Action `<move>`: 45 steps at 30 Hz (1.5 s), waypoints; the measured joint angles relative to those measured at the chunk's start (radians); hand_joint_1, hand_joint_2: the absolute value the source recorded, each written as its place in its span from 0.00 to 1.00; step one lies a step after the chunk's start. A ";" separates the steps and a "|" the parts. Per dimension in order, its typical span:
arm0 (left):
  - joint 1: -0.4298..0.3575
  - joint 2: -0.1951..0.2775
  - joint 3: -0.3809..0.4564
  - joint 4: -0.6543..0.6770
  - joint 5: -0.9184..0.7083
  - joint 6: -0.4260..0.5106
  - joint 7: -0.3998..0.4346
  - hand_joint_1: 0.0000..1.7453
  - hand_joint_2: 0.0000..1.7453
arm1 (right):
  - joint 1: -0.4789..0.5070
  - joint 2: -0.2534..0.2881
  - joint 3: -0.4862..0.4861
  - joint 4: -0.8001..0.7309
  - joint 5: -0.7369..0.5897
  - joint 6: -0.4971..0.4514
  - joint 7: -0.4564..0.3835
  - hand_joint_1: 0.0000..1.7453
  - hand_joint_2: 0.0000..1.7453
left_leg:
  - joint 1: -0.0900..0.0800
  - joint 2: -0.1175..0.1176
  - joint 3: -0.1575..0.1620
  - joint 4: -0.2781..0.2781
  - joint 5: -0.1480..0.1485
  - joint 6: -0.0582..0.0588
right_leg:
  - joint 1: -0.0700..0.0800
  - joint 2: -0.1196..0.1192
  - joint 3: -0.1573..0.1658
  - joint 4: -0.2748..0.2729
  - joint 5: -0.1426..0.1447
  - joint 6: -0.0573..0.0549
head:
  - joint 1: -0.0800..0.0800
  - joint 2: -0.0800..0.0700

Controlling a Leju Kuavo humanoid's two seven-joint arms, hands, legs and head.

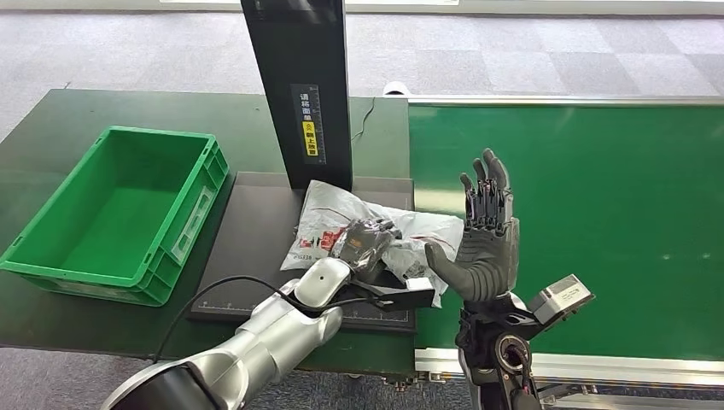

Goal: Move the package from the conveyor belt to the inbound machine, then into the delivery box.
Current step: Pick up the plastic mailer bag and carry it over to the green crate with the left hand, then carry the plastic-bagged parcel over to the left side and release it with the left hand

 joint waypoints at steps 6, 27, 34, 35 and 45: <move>-0.001 0.004 0.146 -0.034 0.159 0.172 -0.174 1.00 1.00 | 0.016 0.000 -0.008 -0.001 0.000 -0.021 -0.004 0.00 1.00 | 0.000 0.000 0.000 0.000 0.000 0.000 | 0.000 0.000 -0.001 0.000 0.000 0.000 | 0.000 0.000; 0.190 0.198 0.554 -1.063 0.275 0.191 -0.125 1.00 1.00 | 0.131 -0.019 -0.071 -0.032 0.002 -0.058 -0.021 0.00 1.00 | 0.001 0.002 -0.005 -0.001 0.003 -0.001 | 0.001 0.001 -0.006 0.000 0.002 -0.002 | 0.000 0.000; -0.064 0.375 0.764 -0.575 0.112 0.258 -0.058 1.00 1.00 | 0.145 -0.027 -0.062 -0.033 -0.001 -0.058 -0.020 0.00 1.00 | 0.002 0.011 -0.005 -0.001 0.006 -0.003 | 0.003 0.008 -0.009 0.001 0.008 -0.006 | 0.000 0.000; -0.086 0.394 0.780 -0.515 0.087 0.260 -0.035 1.00 1.00 | 0.148 -0.028 -0.062 -0.034 0.000 -0.058 -0.018 0.00 1.00 | 0.003 0.011 -0.005 -0.001 0.006 -0.003 | 0.003 0.008 -0.009 0.001 0.008 -0.006 | 0.000 0.000; -0.170 0.475 0.833 -0.248 0.042 0.262 0.003 1.00 1.00 | 0.151 -0.028 -0.058 -0.035 0.000 -0.059 -0.014 0.00 1.00 | 0.002 0.008 -0.008 -0.001 0.006 -0.003 | 0.003 0.007 -0.010 0.001 0.008 -0.006 | 0.000 0.000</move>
